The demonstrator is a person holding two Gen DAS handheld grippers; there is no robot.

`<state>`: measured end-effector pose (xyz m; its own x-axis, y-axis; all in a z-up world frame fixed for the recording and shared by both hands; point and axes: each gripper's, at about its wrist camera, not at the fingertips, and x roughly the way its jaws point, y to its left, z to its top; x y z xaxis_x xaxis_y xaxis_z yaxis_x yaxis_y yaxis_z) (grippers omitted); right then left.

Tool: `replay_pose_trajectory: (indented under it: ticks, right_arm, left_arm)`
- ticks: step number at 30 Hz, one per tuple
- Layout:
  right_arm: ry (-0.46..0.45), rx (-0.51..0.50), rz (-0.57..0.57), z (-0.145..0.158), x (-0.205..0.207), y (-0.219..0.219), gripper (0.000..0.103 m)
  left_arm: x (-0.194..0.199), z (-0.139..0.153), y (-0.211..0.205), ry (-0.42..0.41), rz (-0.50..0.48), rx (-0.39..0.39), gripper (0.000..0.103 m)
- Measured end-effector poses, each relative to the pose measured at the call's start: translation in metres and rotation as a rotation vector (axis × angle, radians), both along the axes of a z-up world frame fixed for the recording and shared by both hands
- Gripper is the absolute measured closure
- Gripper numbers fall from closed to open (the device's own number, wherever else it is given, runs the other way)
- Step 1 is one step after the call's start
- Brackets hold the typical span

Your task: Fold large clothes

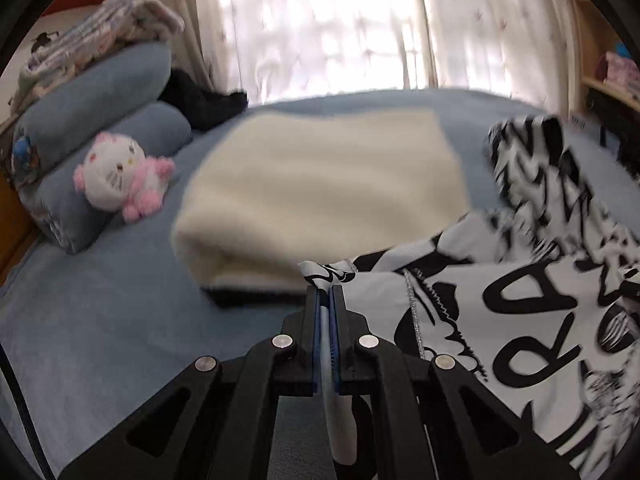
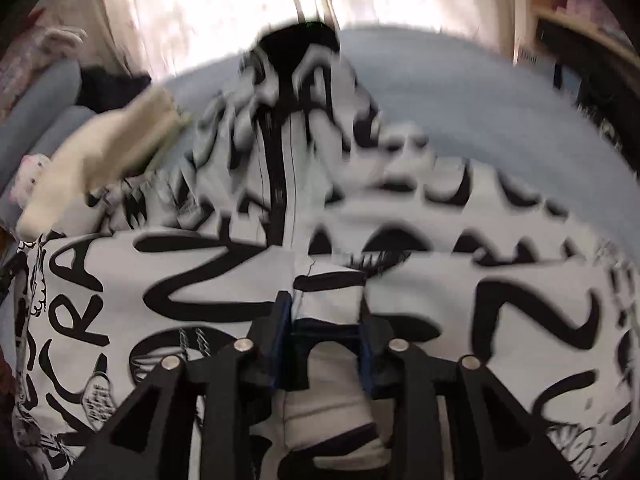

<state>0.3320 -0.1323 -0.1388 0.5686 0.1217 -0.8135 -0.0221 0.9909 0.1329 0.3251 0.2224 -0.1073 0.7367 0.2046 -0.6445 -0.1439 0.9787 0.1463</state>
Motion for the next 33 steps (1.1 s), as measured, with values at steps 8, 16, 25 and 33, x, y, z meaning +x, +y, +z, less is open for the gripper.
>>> replay_pose_trajectory:
  ticks: [8, 16, 25, 33]
  right_arm:
    - [-0.085, -0.011, -0.006, 0.05, -0.031, -0.01, 0.068]
    - [-0.071, 0.061, 0.07, 0.059, -0.071, 0.02, 0.068]
    - [0.024, 0.122, 0.161, 0.024, -0.085, 0.072, 0.068]
    - [0.0, -0.077, 0.025, 0.011, -0.087, 0.007, 0.073]
  left_arm:
    - [-0.015, 0.023, 0.014, 0.047, 0.033, -0.016, 0.062]
    - [-0.063, 0.054, -0.045, 0.063, -0.054, -0.204, 0.056]
    - [-0.08, -0.043, -0.121, 0.287, -0.024, -0.231, 0.057]
    - [-0.091, -0.051, -0.051, 0.223, 0.067, -0.158, 0.09]
